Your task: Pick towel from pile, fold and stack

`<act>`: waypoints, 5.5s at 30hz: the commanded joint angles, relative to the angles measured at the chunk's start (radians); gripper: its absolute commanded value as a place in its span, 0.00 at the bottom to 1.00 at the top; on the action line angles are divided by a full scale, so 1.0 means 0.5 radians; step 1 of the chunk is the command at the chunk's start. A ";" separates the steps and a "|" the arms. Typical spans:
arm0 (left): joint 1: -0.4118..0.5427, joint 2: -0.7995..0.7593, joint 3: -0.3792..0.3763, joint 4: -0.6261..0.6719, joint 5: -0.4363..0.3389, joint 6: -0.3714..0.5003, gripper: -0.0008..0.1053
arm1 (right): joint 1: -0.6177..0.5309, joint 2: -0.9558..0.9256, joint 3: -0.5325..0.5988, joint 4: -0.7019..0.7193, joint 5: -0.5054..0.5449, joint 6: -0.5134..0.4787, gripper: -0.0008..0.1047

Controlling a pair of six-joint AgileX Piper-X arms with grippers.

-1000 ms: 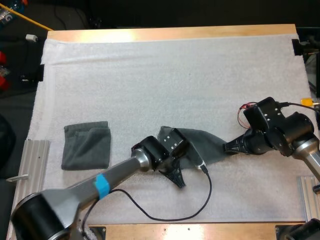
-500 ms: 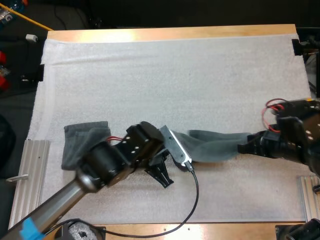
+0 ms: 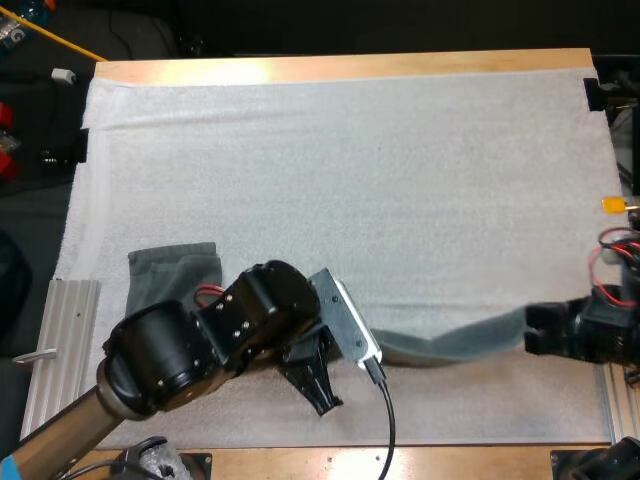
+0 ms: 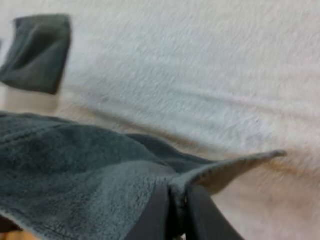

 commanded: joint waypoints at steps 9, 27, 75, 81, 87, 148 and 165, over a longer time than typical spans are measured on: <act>0.072 0.006 0.141 -0.073 -0.080 0.067 0.01 | -0.004 0.085 0.243 -0.140 -0.160 -0.003 0.01; 1.169 0.571 0.624 -1.287 0.786 0.314 0.01 | -0.209 1.119 0.479 -1.393 0.034 0.363 0.01; 1.231 0.290 0.359 -1.141 0.519 0.252 0.55 | -0.450 0.698 0.479 -1.557 -0.081 0.100 0.60; 1.231 -0.062 0.359 -0.848 0.519 0.179 0.55 | -0.450 0.323 0.479 -1.172 -0.056 0.044 0.60; 1.231 -0.387 0.370 -0.514 0.543 0.132 0.55 | -0.445 -0.034 0.479 -0.846 -0.056 0.044 0.60; 1.231 -0.785 1.341 -0.691 0.819 -0.221 0.55 | -0.339 0.546 1.667 -1.398 -0.466 0.312 0.60; 1.231 -0.758 1.341 -0.688 0.864 -0.226 0.55 | -0.225 0.920 1.667 -1.718 -0.403 0.681 0.45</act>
